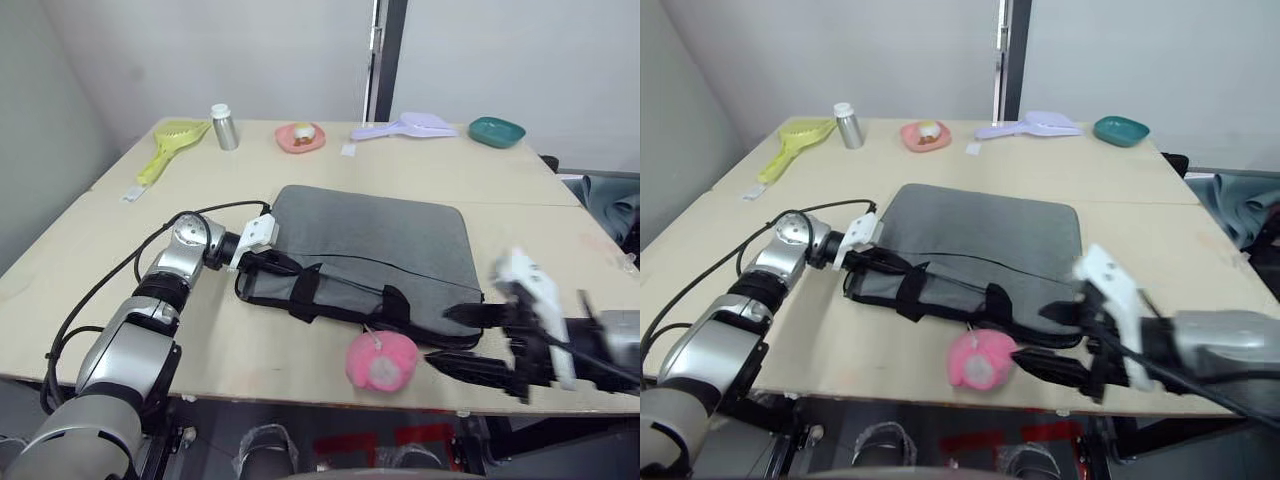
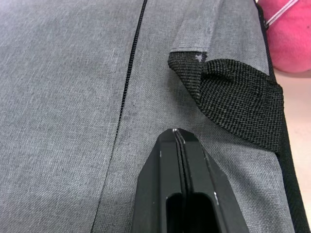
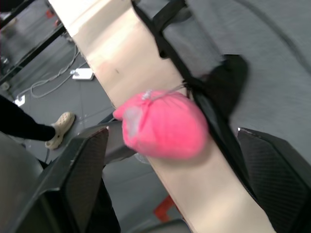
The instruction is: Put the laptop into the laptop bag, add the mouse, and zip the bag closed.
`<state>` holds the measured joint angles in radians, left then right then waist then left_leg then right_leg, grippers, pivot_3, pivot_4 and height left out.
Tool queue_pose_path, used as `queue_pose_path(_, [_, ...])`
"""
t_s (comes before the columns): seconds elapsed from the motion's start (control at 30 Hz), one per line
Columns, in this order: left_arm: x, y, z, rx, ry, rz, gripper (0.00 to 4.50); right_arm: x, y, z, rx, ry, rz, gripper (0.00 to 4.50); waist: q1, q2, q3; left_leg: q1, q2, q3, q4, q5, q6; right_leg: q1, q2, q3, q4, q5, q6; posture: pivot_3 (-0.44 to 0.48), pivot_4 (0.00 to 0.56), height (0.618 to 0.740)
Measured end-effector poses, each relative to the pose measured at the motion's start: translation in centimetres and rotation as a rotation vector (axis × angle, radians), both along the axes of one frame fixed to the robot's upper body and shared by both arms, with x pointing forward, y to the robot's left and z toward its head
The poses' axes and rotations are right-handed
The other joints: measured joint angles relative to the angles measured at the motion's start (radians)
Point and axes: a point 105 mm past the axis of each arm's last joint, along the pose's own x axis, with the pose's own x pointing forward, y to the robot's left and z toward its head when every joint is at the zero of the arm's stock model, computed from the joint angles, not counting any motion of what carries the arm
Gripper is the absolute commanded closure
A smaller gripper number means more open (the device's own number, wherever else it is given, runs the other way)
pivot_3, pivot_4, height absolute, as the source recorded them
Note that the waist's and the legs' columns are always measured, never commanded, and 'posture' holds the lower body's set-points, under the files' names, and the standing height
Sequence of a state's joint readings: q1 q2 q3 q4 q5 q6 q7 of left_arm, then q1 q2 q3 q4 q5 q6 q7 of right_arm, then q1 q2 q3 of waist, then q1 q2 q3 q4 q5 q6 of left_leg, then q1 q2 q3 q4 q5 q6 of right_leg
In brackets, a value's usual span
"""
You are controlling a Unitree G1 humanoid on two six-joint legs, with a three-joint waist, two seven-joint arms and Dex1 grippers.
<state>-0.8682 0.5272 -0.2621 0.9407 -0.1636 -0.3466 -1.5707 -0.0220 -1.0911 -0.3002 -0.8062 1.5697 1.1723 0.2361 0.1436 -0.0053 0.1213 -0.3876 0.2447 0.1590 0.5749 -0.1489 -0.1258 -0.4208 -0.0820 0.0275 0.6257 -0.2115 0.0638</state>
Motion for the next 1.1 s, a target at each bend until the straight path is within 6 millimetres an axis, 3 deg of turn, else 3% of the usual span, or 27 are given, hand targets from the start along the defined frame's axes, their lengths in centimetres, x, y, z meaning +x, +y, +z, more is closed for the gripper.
queue_pose_path(0.23, [0.0, 0.0, -0.4, -0.01, -0.001, 0.006, 4.5, 2.0, 2.4, -2.6, -0.014, 0.048, 0.02, 0.29, -0.002, 0.002, -0.001, 0.003, -0.001, 0.0, 0.0, 0.0, -0.001, 0.004, -0.001, 0.0, 0.0, 0.0, 0.0, 0.0, 0.15, 0.74])
queue_pose_path(0.5, [0.1, -0.2, -0.5, -0.004, 0.002, 0.003, 4.5, 2.5, 3.2, -5.8, -0.139, 0.111, 0.094, 0.29, -0.001, 0.002, -0.002, 0.004, -0.003, -0.002, -0.001, 0.002, -0.005, 0.005, -0.003, -0.001, 0.0, 0.0, 0.0, 0.0, 0.15, 0.74])
queue_pose_path(0.6, [0.2, -0.3, -0.5, -0.008, 0.005, 0.004, 4.5, 2.5, 3.3, -6.5, -0.166, 0.12, 0.122, 1.09, 0.0, 0.002, -0.002, 0.004, -0.003, -0.002, 0.0, 0.002, -0.005, 0.006, -0.003, -0.001, 0.0, 0.0, 0.0, 0.0, 0.15, 0.74])
queue_pose_path(0.93, [0.0, -0.4, -0.6, 0.028, -0.036, -0.026, 4.5, 2.4, 2.1, -6.3, -0.163, 0.116, 0.127, 4.47, 0.002, 0.002, -0.002, 0.004, -0.003, -0.002, -0.001, 0.002, -0.004, 0.007, -0.004, -0.001, -0.001, 0.0, 0.001, 0.0, 0.15, 0.74])
queue_pose_path(1.1, [-0.1, -0.7, -0.9, 0.033, -0.054, -0.044, 4.5, 2.0, 0.4, -5.5, -0.145, 0.087, 0.04, 4.49, 0.006, 0.004, -0.004, 0.004, -0.004, -0.002, -0.002, 0.0, 0.0, 0.008, -0.005, -0.001, -0.003, 0.0, 0.001, 0.0, 0.15, 0.74])
